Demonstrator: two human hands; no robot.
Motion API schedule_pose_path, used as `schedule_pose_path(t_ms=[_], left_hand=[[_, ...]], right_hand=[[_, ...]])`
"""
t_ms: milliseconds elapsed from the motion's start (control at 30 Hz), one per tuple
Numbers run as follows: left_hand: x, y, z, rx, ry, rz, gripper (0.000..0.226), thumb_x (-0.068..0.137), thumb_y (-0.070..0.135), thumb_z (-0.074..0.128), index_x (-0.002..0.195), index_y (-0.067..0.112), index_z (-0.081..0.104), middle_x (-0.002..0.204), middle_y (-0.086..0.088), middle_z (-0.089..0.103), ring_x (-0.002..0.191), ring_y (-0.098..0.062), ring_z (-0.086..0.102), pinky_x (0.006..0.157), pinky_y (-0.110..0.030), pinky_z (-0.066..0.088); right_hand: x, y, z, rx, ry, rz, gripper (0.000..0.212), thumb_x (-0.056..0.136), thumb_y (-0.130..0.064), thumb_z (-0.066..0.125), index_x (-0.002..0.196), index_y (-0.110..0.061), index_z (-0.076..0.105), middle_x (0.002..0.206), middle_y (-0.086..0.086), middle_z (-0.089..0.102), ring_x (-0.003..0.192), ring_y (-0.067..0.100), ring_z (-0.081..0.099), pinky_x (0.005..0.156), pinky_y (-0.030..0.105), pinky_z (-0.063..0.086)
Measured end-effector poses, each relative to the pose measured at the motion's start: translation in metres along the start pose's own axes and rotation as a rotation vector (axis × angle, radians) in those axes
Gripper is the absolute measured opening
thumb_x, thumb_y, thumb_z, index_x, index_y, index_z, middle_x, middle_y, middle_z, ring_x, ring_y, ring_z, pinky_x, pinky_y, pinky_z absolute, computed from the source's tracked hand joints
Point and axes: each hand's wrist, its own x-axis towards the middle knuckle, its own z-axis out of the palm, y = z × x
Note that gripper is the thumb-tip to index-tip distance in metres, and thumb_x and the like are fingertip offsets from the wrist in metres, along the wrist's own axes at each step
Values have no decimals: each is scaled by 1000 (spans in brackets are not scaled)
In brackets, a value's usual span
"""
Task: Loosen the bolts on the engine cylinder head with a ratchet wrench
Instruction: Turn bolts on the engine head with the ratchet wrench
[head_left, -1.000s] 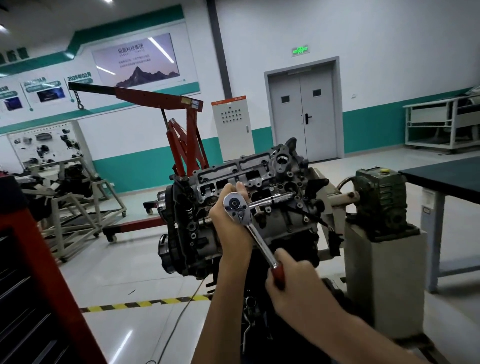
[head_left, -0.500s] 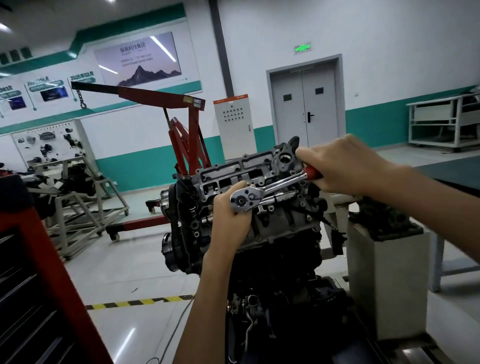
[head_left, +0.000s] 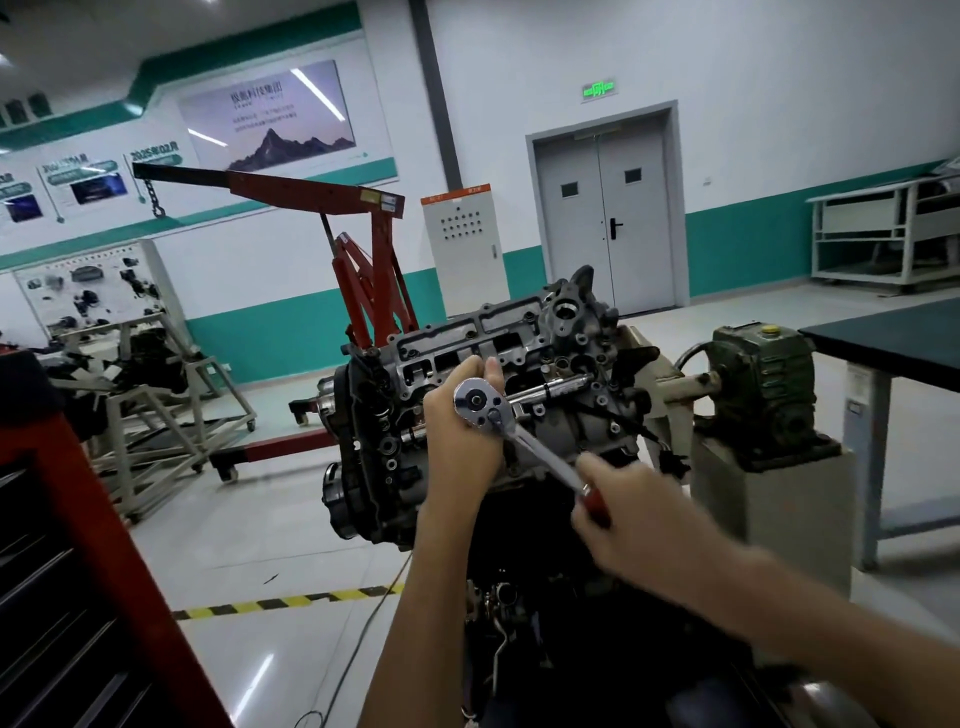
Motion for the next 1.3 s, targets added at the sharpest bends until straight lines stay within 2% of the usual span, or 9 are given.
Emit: schedule_pose_path(t_ms=[133, 267, 467, 567, 667, 833, 933, 1033, 1300], left_hand=[[6, 8, -13, 111, -204, 52, 31, 91, 4, 51, 61, 10, 45, 54, 7, 38, 52, -7, 31, 51, -25, 26], [8, 10, -11, 104, -239, 74, 41, 82, -5, 47, 62, 30, 45, 50, 14, 41, 48, 0, 32, 48, -13, 24], [-2, 6, 8, -38, 136, -18, 41, 98, 14, 52, 60, 24, 38, 52, 13, 35, 50, -1, 28, 49, -16, 28], [-2, 9, 20, -228, 171, -86, 42, 97, 15, 48, 58, 28, 40, 54, 16, 35, 53, -1, 29, 53, -21, 27], [-3, 7, 20, -244, 133, -90, 39, 96, 18, 49, 58, 24, 39, 55, 16, 32, 53, -5, 25, 51, -21, 23], [2, 2, -1, 64, -59, 14, 42, 100, 12, 50, 60, 16, 35, 53, 11, 34, 51, -4, 27, 48, -20, 24], [6, 5, -10, 151, -203, 53, 40, 98, 10, 52, 61, 8, 37, 55, 9, 34, 53, -7, 29, 51, -25, 25], [10, 8, -15, 176, -285, 105, 36, 90, 4, 52, 60, 23, 43, 53, 11, 40, 52, -3, 32, 51, -24, 26], [-2, 5, 10, -115, 254, -4, 39, 99, 7, 49, 61, 4, 38, 54, 9, 31, 50, -4, 27, 47, -17, 26]], right_hand=[[57, 38, -74, -476, 48, -224, 13, 85, -27, 53, 91, -19, 45, 58, -13, 34, 51, 9, 40, 47, 18, 24], [86, 35, -105, -562, 91, -297, 13, 82, -19, 56, 90, -13, 48, 56, -13, 30, 51, 10, 38, 57, 25, 32], [15, 2, -23, -257, 106, 90, 20, 85, -33, 51, 78, -26, 33, 56, -12, 30, 54, 10, 45, 57, 24, 35], [-13, -33, 25, 167, 26, 227, 21, 86, -30, 49, 72, -25, 34, 59, -8, 38, 52, 8, 48, 56, 24, 44], [-18, -44, 43, 368, 21, 225, 29, 85, -27, 50, 64, -27, 30, 56, -8, 41, 42, 5, 41, 44, 12, 32], [5, 4, -9, -103, 4, 18, 15, 85, -31, 48, 78, -23, 37, 60, -5, 45, 58, 22, 54, 58, 28, 44], [47, 34, -62, -402, 22, -167, 12, 87, -30, 49, 86, -20, 43, 59, -11, 38, 53, 9, 43, 59, 23, 40], [80, 40, -96, -543, 84, -268, 10, 84, -24, 53, 89, -17, 48, 56, -13, 32, 50, 4, 37, 57, 22, 33], [11, -9, -10, -239, 104, 100, 22, 87, -36, 47, 80, -26, 29, 61, -8, 35, 61, 16, 49, 59, 25, 31]])
